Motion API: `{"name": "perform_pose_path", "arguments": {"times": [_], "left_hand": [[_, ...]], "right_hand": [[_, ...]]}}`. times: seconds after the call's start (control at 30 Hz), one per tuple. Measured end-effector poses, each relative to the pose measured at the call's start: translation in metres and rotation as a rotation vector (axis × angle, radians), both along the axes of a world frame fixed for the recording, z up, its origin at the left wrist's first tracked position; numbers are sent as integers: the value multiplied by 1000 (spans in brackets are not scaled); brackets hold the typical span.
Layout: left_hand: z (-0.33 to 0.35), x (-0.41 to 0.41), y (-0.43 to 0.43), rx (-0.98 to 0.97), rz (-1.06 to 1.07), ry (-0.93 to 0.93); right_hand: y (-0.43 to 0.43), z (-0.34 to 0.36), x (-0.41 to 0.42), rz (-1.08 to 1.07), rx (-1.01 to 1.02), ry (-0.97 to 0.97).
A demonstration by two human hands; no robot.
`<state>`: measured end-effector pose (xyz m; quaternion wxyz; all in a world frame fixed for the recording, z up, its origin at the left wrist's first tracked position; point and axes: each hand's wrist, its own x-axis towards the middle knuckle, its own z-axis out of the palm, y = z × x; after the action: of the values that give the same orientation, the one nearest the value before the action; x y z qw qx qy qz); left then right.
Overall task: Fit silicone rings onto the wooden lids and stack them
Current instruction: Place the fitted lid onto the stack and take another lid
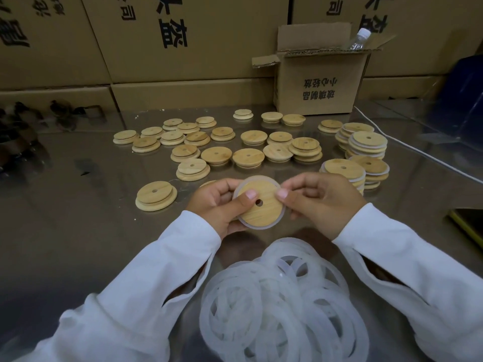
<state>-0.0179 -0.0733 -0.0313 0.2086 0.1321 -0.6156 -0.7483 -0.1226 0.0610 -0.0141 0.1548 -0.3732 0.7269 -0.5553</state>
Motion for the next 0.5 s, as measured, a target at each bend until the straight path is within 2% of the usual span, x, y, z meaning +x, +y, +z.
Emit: {"name": "perform_pose_path", "arguments": {"times": [0.13, 0.27, 0.4, 0.5], "left_hand": [[2, 1, 2, 43, -40, 9], [2, 0, 1, 21, 51, -2], [1, -4, -5, -175, 292, 20], [-3, -5, -13, -405, 477, 1]], "right_hand": [[6, 5, -15, -71, -70, -22], [21, 14, -46, -389, -207, -182], [42, 25, -77, -635, -361, -433], [50, 21, -97, -698, -383, -591]]}}
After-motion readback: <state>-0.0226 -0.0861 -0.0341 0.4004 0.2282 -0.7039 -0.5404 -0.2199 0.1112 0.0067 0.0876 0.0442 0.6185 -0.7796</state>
